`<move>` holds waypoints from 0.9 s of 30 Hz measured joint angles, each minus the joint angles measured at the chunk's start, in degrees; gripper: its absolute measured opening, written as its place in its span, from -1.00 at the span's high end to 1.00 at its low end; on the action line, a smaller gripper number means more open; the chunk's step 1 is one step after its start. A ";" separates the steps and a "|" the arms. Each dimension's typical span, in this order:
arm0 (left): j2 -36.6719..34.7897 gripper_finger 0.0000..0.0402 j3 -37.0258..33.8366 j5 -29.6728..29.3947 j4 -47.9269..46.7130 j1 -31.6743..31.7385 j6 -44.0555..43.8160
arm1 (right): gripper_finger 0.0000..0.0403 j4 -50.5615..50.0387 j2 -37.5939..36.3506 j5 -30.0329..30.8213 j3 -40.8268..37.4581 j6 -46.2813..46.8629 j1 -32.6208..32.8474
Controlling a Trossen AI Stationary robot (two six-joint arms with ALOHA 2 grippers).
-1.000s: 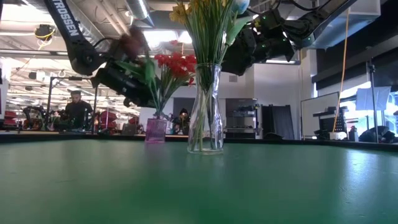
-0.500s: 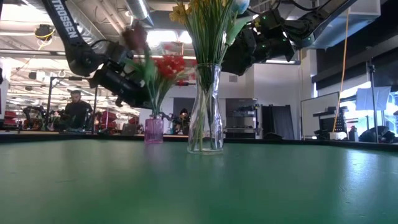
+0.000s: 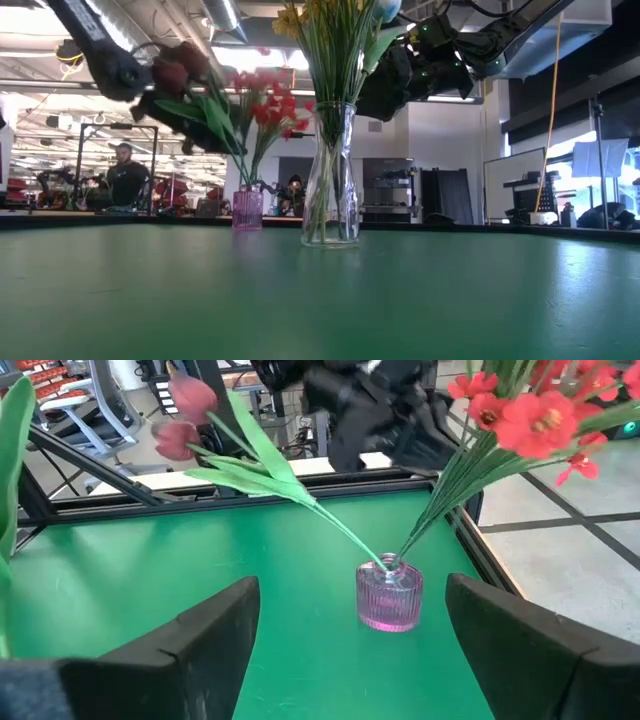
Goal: Sort flowers into vase by color
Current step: Put the red flowers into the pink vase
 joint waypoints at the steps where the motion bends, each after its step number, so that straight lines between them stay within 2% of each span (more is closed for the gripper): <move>1: -1.77 1.00 0.00 0.89 -2.01 0.00 0.71 | -0.58 -0.05 0.00 -0.01 0.00 -0.25 0.00; 5: -9.28 1.00 -1.09 4.85 -6.95 0.02 2.91 | -0.58 -0.32 0.00 -0.04 0.00 -0.83 0.00; 10: -17.22 1.00 -5.56 15.58 -6.61 0.17 3.02 | -0.58 -0.19 0.00 -0.04 0.00 -1.40 0.00; 16: -19.57 1.00 -12.83 25.90 5.52 0.20 2.80 | -0.58 -0.02 0.00 -0.09 0.00 -1.65 0.00; 19: -19.57 1.00 -15.18 26.56 11.19 0.22 2.63 | -0.58 0.01 0.00 -0.10 0.00 -1.64 0.01; 27: -17.36 1.00 -15.47 25.92 12.92 -0.15 4.74 | -0.58 0.18 0.00 -0.11 0.00 -0.92 0.04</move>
